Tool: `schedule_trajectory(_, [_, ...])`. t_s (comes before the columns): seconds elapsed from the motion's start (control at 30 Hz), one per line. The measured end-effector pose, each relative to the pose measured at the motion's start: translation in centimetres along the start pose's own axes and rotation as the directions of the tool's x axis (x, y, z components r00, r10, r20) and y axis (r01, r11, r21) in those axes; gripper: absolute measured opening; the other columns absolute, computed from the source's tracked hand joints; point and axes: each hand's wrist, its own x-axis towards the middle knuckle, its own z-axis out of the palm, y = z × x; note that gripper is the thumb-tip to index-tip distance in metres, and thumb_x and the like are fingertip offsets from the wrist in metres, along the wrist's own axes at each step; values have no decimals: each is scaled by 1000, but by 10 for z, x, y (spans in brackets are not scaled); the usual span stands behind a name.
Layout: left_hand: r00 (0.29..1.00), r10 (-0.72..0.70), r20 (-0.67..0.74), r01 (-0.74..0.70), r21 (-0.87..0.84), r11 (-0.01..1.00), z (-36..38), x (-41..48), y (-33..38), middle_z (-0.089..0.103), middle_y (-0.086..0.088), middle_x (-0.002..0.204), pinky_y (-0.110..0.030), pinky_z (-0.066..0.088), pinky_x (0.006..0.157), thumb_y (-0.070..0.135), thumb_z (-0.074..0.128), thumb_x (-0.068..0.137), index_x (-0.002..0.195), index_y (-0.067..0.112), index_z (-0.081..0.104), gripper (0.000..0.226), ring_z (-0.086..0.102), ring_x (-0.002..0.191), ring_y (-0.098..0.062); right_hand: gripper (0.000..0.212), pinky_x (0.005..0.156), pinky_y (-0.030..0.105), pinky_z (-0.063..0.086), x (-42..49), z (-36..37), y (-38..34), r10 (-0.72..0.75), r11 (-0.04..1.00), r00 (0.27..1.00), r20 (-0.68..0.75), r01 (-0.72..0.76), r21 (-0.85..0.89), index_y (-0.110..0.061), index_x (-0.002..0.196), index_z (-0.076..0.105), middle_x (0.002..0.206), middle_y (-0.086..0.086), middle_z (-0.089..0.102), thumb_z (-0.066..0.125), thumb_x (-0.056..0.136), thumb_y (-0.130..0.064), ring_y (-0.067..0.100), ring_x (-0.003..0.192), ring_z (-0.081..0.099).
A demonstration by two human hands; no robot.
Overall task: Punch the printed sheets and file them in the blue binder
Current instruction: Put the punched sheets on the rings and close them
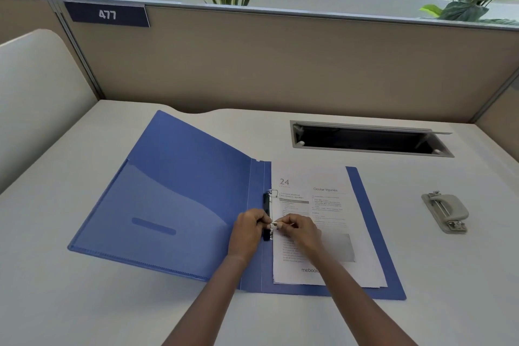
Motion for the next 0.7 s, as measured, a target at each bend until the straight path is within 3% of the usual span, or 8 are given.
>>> schedule_trajectory(0.1, [1000, 17, 13, -17, 52, 999, 1, 0, 4, 63, -3, 69, -33, 51, 65, -11, 46, 79, 75, 0, 67, 24, 55, 63, -12, 11, 67, 9, 25, -2, -1, -1, -11, 1000, 1000, 0, 11, 5, -32, 72, 64, 70, -13, 60, 66, 82, -28, 4, 74, 54])
schedule_trajectory(0.2, [999, 1, 39, -3, 60, 998, 0, 3, 3, 62, -1, 66, -33, 52, 66, -9, 48, 79, 74, 2, 68, 23, 56, 60, -8, 17, 73, 24, 28, -2, -2, -1, -18, 1000, 1000, 3, 18, 4, -36, 68, 60, 73, -13, 62, 65, 83, -29, 4, 78, 54])
schedule_trajectory(0.33, [994, -60, 94, 65, -52, 997, -4, 6, 0, 63, 3, 62, -18, 51, 61, -3, 59, 80, 73, 6, 69, 15, 57, 52, 4, 18, 84, 29, 31, -1, -2, 3, -40, 999, 999, 6, 39, 28, -39, 67, 61, 75, -14, 63, 66, 82, -29, 4, 80, 55])
schedule_trajectory(0.4, [991, -97, 94, 109, -135, 985, -7, 7, -2, 62, -2, 64, -18, 52, 60, 8, 62, 84, 74, 7, 67, 12, 57, 55, -3, 22, 87, 28, 36, -1, -1, 7, -58, 994, 998, 21, 56, 94, -40, 70, 61, 72, -14, 61, 67, 81, -22, 4, 77, 56])
schedule_trajectory(0.47, [985, -164, 49, 171, -180, 969, -6, 9, -1, 59, -3, 62, -22, 53, 57, 22, 59, 88, 74, 5, 62, 22, 56, 55, -12, 24, 86, 30, 41, -2, -3, 10, -86, 981, 996, 33, 78, 178, -38, 77, 62, 69, -12, 58, 66, 82, -14, 4, 73, 54])
schedule_trajectory(0.6, [965, -260, -37, 261, 34, 965, 1, 18, 8, 52, -4, 57, -39, 56, 64, 23, 63, 84, 58, 12, 46, 33, 57, 58, -27, 19, 83, 24, 44, -2, -7, 13, -116, 963, 991, 64, 97, 253, -27, 86, 63, 73, -9, 58, 64, 83, -8, 4, 74, 53])
schedule_trajectory(0.7, [954, -299, -31, 298, 233, 926, 7, 21, 20, 51, -6, 62, -34, 46, 59, 22, 65, 80, 54, 13, 32, 43, 59, 71, -32, 18, 84, 22, 44, -2, -6, 14, -128, 961, 989, 68, 107, 256, -27, 86, 63, 76, -9, 59, 64, 83, -9, 5, 76, 54])
